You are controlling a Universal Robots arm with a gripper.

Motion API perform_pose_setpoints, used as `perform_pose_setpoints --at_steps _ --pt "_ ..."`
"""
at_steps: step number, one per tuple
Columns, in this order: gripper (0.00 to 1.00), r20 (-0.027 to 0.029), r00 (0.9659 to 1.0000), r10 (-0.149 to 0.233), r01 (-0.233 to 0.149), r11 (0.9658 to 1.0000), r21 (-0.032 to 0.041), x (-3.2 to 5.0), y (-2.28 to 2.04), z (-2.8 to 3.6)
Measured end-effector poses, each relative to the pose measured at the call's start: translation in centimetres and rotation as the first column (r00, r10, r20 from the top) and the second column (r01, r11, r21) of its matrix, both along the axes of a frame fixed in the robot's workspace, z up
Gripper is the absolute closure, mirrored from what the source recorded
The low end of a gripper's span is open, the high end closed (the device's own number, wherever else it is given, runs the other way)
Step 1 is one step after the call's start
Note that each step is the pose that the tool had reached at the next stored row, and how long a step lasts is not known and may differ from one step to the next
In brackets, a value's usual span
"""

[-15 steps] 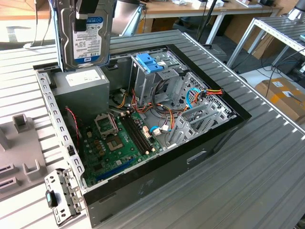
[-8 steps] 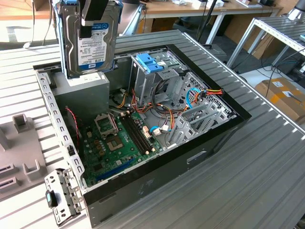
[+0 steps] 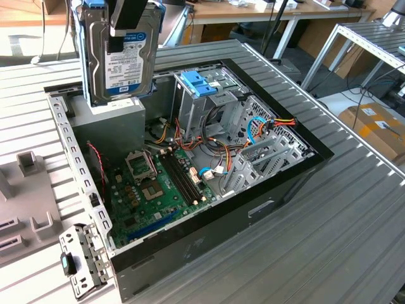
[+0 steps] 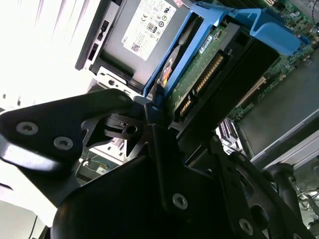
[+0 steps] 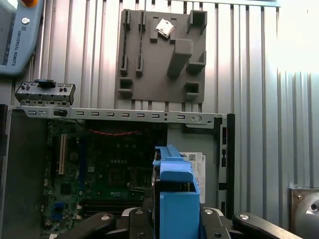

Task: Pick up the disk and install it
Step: 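Pick up the disk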

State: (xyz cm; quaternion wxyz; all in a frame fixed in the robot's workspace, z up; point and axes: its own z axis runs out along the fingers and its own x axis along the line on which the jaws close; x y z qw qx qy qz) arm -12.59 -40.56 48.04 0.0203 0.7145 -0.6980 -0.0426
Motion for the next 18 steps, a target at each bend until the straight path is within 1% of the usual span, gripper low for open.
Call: perform_pose_setpoints --at_steps 8,13,18 --pt "0.64 0.0000 1.0000 0.000 0.000 1.0000 0.0000 0.09 -0.67 -0.03" --pt "0.64 0.0000 1.0000 0.000 0.000 1.0000 0.0000 0.14 -0.99 -0.05" --pt "0.64 0.0000 1.0000 0.000 0.000 1.0000 0.0000 0.22 -1.41 -0.07"
